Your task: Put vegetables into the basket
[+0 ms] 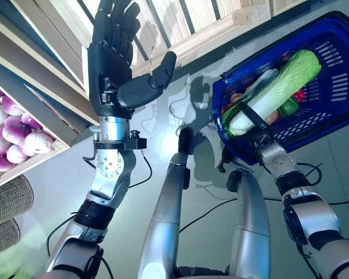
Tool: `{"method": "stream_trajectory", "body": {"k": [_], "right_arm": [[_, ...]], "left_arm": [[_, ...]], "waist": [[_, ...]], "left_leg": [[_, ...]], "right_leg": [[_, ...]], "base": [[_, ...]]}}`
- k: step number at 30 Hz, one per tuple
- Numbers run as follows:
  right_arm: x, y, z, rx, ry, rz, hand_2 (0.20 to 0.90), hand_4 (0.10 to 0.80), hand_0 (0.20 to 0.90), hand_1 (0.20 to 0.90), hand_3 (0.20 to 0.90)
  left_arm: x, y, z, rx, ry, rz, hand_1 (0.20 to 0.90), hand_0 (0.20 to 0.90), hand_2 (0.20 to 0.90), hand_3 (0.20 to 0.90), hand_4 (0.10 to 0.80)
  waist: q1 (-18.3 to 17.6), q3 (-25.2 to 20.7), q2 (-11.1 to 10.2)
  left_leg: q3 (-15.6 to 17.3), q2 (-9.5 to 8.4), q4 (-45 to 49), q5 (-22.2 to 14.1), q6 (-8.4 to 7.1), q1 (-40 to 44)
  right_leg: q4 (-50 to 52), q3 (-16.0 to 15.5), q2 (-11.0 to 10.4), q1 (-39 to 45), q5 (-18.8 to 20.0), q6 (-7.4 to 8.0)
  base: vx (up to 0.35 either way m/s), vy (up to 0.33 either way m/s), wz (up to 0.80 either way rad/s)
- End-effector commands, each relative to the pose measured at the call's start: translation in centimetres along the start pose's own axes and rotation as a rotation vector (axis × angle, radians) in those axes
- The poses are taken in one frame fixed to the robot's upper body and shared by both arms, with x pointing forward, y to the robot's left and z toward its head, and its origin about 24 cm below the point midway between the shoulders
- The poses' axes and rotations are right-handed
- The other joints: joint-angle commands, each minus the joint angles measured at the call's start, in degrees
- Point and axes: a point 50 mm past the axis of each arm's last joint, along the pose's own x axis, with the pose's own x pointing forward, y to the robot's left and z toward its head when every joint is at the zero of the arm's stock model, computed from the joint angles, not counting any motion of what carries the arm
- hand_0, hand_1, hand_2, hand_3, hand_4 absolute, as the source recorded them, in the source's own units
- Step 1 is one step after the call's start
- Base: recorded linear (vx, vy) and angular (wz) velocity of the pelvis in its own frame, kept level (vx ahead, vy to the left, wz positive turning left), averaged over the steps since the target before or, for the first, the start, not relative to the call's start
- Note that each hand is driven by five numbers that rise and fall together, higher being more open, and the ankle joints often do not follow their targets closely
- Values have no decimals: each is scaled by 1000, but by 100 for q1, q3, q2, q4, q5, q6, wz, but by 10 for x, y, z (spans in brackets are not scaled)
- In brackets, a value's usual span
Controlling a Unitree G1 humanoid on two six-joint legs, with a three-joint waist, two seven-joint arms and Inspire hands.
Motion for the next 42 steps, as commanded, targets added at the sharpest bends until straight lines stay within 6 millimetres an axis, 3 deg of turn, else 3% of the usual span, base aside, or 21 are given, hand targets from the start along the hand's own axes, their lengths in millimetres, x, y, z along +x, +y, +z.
{"method": "stream_trajectory", "body": {"k": [1, 5, 12, 16, 22, 25, 27, 33, 34, 35, 36, 37, 38, 39, 41, 42], "right_arm": [[-3, 1, 31, 4, -73, -35, 900, 800, 900, 900, 900], [-3, 1, 38, 32, -89, -66, 900, 800, 900, 900, 900], [-2, -6, 32, 56, -49, -174, 900, 800, 900, 900, 900], [-2, -14, 32, 100, -81, -263, 900, 800, 900, 900, 900], [-2, -17, 28, 141, -129, -198, 900, 800, 900, 900, 900], [-7, -39, 14, 217, -147, -211, 900, 800, 900, 900, 900], [-16, -65, 2, 195, -169, -250, 900, 800, 900, 900, 900], [-58, -143, -26, -203, -225, -429, 900, 800, 900, 900, 900], [-74, -167, -37, -260, -189, -472, 900, 800, 900, 900, 900], [-80, -175, -42, -286, -168, -483, 900, 800, 900, 900, 900], [-95, -194, -53, -358, -138, -507, 900, 800, 900, 900, 900], [-95, -194, -53, -358, -138, -507, 900, 800, 900, 900, 900], [-112, -210, -69, -413, -64, -527, 900, 800, 900, 900, 900], [-113, -212, -71, -417, -54, -528, 900, 800, 900, 900, 900], [-135, -237, -93, -505, 92, -542, 900, 800, 900, 900, 900], [-142, -244, -100, -518, 146, -543, 900, 800, 900, 900, 900]], "left_arm": [[17, -17, 45, -96, -282, -53, 900, 900, 900, 900, 800], [17, -18, 45, -93, -275, -68, 900, 900, 900, 900, 800], [16, -18, 43, -71, -271, -67, 900, 900, 900, 900, 800], [17, -19, 43, -92, -234, -123, 900, 900, 900, 900, 800], [17, -18, 30, -102, -91, -198, 900, 900, 900, 900, 800], [8, -12, 18, -102, -14, -222, 900, 900, 900, 900, 800], [-4, -10, 13, -112, 33, -239, 900, 900, 900, 900, 800], [-48, 2, -20, -66, 284, -220, 900, 900, 900, 900, 800], [-66, 9, -29, -42, 361, -210, 900, 900, 900, 900, 800], [-74, 12, -34, -18, 400, -215, 900, 900, 900, 900, 800], [-95, 22, -43, 46, 496, -213, 900, 900, 900, 900, 800], [-95, 22, -43, 46, 496, -213, 900, 900, 900, 900, 800], [-127, 33, -60, 66, 676, -205, 900, 900, 900, 900, 800], [-131, 34, -62, 79, 693, -206, 900, 900, 900, 900, 800], [-180, 46, -82, 159, 924, -220, 900, 900, 900, 900, 800], [-194, 51, -86, 174, 987, -204, 900, 900, 900, 900, 800]], "waist": [[42, -19, 621], [65, -19, 589], [63, -19, 551], [135, -19, 538], [172, -19, 365], [123, -19, 231], [80, -162, 148], [-98, -805, 15], [-129, -989, -3], [-145, -1049, -17], [-197, -1265, -63], [-197, -1265, -63], [-273, -1536, -120], [-278, -1554, -125], [-396, -1836, -147], [-427, -1911, -148]], "left_leg": [[150, -193, -226, -109, -4, 49], [155, -200, -278, -103, 5, 110], [264, -116, -365, -167, 36, 347], [306, -117, -514, -254, 46, 1087], [394, -125, -1259, -125, -3, 2369], [389, -119, -1701, -38, -32, 3065], [425, -53, -2080, 41, -39, 3538], [494, 187, -3068, 298, -96, 4593], [476, 217, -3241, 343, -88, 4832], [476, 228, -3310, 331, -89, 4958], [480, 259, -3485, 359, -87, 5217], [480, 259, -3485, 359, -87, 5217], [506, 277, -3664, 358, -97, 5513], [510, 278, -3679, 356, -97, 5543], [571, 323, -3782, 322, -102, 5825], [604, 340, -3815, 317, -110, 5910]], "right_leg": [[-445, 81, 137, 262, 518, 130], [-528, 64, 169, 328, 554, 141], [-614, -60, 183, 516, 548, 104], [-838, -180, 147, 1214, 475, 125], [-1710, -412, 61, 2606, 568, 240], [-2141, -421, 126, 3356, 590, 288], [-2559, -462, 159, 3892, 637, 305], [-3469, -543, 253, 5005, 824, 343], [-3639, -526, 265, 5236, 892, 362], [-3695, -515, 270, 5351, 890, 374], [-3890, -486, 305, 5613, 945, 389], [-3890, -486, 305, 5613, 945, 389], [-4104, -440, 325, 5887, 992, 427], [-4123, -435, 328, 5913, 996, 431], [-4272, -351, 332, 6150, 1036, 475], [-4331, -338, 325, 6230, 1052, 489]], "base": [[5, -43, 1], [3, -48, 1], [1, -10, 1], [4, -37, -1], [-2, -28, 0], [55, 0, -2], [73, 20, -8], [82, 52, -9], [137, 53, -8], [237, 56, -6], [158, 30, -2], [279, 42, -4], [167, 22, -6], [231, 36, -13], [205, 58, -11], [219, 71, -10]]}}
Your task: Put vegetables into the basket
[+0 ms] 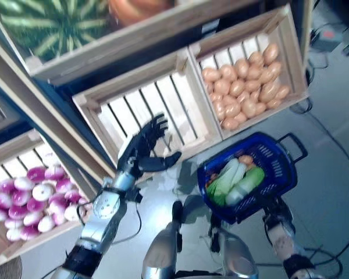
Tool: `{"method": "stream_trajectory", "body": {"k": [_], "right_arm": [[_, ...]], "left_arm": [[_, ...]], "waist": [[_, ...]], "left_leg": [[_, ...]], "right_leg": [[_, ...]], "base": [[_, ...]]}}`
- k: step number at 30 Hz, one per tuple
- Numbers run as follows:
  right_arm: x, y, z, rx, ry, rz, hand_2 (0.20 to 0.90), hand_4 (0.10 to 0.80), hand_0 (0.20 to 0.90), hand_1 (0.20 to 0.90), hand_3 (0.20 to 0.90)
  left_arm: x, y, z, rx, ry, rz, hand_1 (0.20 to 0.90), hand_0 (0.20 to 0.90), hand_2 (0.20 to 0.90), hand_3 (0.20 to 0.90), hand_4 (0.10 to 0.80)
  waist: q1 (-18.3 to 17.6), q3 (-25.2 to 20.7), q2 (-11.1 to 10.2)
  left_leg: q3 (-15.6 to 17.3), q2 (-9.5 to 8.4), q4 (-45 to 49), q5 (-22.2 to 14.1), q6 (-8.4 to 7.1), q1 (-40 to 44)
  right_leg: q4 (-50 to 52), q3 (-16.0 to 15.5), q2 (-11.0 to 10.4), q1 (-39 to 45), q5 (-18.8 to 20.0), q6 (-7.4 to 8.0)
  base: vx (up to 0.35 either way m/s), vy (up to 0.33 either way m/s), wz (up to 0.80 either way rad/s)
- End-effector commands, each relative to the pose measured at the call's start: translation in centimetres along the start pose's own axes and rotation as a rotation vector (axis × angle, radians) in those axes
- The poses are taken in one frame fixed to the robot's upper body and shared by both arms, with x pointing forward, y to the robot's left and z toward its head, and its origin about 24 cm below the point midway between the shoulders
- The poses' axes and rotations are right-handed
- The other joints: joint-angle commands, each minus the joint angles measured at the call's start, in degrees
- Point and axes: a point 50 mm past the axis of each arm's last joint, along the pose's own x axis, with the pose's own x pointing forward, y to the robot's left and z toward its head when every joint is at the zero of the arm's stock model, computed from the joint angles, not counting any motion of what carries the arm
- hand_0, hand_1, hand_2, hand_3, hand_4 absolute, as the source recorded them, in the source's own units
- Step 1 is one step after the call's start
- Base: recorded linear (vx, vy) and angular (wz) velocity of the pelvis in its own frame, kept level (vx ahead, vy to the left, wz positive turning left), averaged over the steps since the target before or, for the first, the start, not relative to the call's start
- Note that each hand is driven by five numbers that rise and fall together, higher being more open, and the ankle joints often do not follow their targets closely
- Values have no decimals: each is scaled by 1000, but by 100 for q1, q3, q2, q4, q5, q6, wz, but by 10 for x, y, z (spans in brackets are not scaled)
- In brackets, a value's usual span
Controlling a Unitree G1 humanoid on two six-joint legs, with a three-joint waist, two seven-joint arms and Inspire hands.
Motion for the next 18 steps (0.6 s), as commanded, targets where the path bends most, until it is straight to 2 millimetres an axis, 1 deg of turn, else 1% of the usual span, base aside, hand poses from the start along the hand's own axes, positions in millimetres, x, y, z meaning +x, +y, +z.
{"method": "stream_trajectory", "body": {"k": [1, 4, 5, 6, 7, 9, 11, 13, 15, 16, 17, 18], "right_arm": [[-3, -17, -15, -160, 62, 90, 900, 800, 900, 900, 900], [-8, -30, -40, -259, 170, 106, 900, 800, 900, 900, 900], [-8, -32, -43, -272, 186, 104, 900, 800, 900, 900, 900], [-13, -42, -59, -341, 275, 119, 900, 800, 900, 900, 900], [-13, -43, -60, -348, 282, 123, 900, 800, 900, 900, 900], [-16, -48, -71, -449, 345, 151, 900, 800, 900, 900, 900], [-20, -54, -79, -496, 395, 147, 900, 800, 900, 900, 900], [-22, -64, -86, -509, 447, 106, 900, 800, 900, 900, 900], [-23, -70, -89, -513, 468, 89, 900, 800, 900, 900, 900], [-24, -72, -90, -508, 476, 83, 900, 800, 900, 900, 900], [-24, -72, -90, -508, 477, 85, 900, 800, 900, 900, 900], [-23, -71, -90, -500, 473, 94, 900, 800, 900, 900, 900]], "left_arm": [[-9, -6, -32, 59, 116, -30, 900, 900, 900, 900, 800], [-23, -5, -65, 103, 269, -18, 900, 900, 900, 900, 800], [-25, -5, -70, 108, 289, -11, 900, 900, 900, 900, 800], [-36, -5, -95, 113, 421, 3, 900, 900, 900, 900, 800], [-37, -5, -96, 116, 426, 3, 900, 900, 900, 900, 800], [-45, -5, -114, 132, 534, 3, 900, 900, 900, 900, 800], [-56, -6, -130, 133, 634, 9, 900, 900, 900, 900, 800], [-69, -8, -146, 164, 734, 5, 900, 900, 900, 900, 800], [-77, -11, -153, 182, 791, 7, 900, 900, 900, 900, 800], [-85, -11, -161, 179, 855, 42, 900, 900, 900, 900, 800], [-87, -11, -162, 170, 865, 46, 900, 900, 900, 900, 800], [-94, -14, -167, 141, 914, 56, 900, 900, 900, 900, 800]], "waist": [[-99, -900, -10], [-142, -1056, -25], [-150, -1078, -25], [-203, -1177, -15], [-205, -1177, -13], [-252, -1225, -10], [-295, -1278, -13], [-322, -1318, -11], [-333, -1350, -4], [-337, -1379, 6], [-338, -1385, 9], [-339, -1407, 13]], "left_leg": [[127, 55, 144, -88, -254, -134], [194, 78, 162, -178, -262, 43], [204, 91, 149, -175, -271, 67], [267, 141, 57, -185, -306, 209], [272, 143, 53, -189, -306, 222], [318, 160, 45, -228, -309, 310], [357, 173, 44, -282, -308, 398], [386, 188, 68, -333, -304, 480], [396, 194, 53, -355, -302, 551], [390, 197, 33, -381, -295, 635], [386, 197, 31, -389, -292, 652], [380, 197, 28, -422, -287, 706]], "right_leg": [[-177, -40, -136, 154, 486, 30], [-272, -24, -170, 322, 480, 51], [-292, -16, -174, 343, 491, 63], [-409, -30, -185, 467, 493, 86], [-416, -29, -184, 479, 492, 86], [-427, -9, -189, 532, 470, 96], [-399, 2, -198, 576, 410, 100], [-385, 24, -193, 646, 361, 104], [-396, 23, -190, 703, 339, 106], [-409, 31, -185, 773, 314, 112], [-410, 35, -185, 786, 308, 112], [-411, 35, -185, 828, 283, 112]], "base": [[153, 50, -13], [134, 40, -20], [124, 41, -8], [88, 32, -4], [101, 37, -3], [56, 23, -8], [63, 30, -13], [72, 22, -14], [72, 15, -7], [73, 13, -5], [86, 21, -11], [42, 14, -10]]}}
